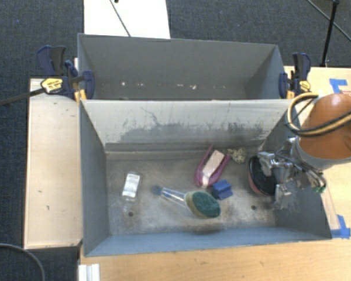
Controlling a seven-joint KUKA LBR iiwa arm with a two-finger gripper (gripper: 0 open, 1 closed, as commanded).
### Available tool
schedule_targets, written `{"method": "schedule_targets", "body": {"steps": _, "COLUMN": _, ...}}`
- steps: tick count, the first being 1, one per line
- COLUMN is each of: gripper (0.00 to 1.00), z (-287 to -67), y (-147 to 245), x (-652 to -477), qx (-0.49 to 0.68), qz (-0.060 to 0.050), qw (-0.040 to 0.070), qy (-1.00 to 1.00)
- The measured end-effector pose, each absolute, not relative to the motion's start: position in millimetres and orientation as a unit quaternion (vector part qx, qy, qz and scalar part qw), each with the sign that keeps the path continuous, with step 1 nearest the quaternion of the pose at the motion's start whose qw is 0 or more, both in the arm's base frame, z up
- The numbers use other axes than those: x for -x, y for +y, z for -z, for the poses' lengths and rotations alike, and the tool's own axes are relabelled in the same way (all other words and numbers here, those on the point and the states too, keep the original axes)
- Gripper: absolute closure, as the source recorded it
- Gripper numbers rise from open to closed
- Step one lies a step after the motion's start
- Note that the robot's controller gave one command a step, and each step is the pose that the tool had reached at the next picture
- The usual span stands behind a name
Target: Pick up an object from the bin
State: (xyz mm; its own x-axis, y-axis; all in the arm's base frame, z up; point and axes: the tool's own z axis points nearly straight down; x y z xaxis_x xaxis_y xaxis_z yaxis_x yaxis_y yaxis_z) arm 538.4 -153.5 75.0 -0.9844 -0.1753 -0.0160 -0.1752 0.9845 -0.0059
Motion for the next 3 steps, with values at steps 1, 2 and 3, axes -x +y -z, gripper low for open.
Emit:
{"method": "schedule_targets", "body": {"steps": 1, "gripper": 0.00, "z": -78.9, "y": -154.7, "x": -541.9, "qx": 0.089, "qz": 0.002, "qw": 0.006, "qy": 0.996}}
{"method": "schedule_targets", "body": {"steps": 2, "gripper": 1.00, "z": -78.4, "y": -154.7, "x": -540.9, "qx": 0.089, "qz": 0.002, "qw": 0.004, "qy": 0.996}}
{"method": "schedule_targets", "body": {"steps": 3, "gripper": 1.00, "z": -89.7, "y": -155.0, "x": -542.0, "qx": 0.090, "qz": 0.001, "qw": 0.003, "qy": 0.996}}
